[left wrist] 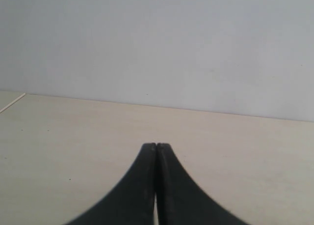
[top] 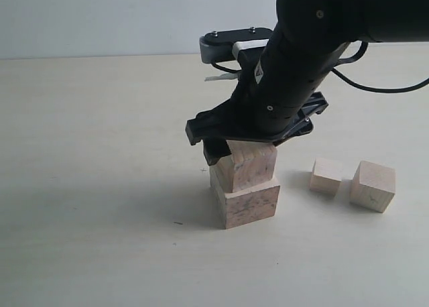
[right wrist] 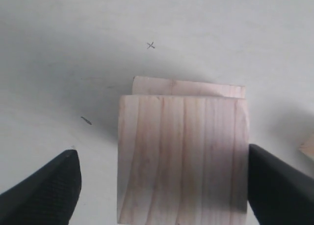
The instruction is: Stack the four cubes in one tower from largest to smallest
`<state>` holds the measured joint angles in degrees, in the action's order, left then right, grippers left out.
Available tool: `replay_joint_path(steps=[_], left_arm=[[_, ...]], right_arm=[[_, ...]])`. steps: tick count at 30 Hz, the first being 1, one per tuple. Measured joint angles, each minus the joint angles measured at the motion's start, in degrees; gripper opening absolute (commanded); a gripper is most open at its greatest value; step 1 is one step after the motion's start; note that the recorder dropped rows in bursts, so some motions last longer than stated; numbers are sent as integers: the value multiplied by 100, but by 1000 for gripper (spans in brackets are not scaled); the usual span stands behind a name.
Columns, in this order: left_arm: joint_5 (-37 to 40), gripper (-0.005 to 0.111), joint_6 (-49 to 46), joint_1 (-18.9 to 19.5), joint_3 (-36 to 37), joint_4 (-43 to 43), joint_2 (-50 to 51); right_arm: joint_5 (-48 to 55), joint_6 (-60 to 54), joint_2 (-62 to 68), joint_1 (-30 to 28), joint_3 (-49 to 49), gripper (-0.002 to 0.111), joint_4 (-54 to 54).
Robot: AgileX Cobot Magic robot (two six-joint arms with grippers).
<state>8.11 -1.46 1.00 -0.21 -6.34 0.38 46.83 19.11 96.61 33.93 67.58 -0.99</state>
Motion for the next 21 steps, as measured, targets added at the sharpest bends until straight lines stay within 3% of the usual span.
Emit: replay_joint_path(steps=[11,21], left_arm=[[0,0,0,0,0,0,0],[0,0,0,0,0,0,0]], right_arm=[[8,-3,-152,0,0,83,176],[327,357,-1325,0,-382,83,1088]])
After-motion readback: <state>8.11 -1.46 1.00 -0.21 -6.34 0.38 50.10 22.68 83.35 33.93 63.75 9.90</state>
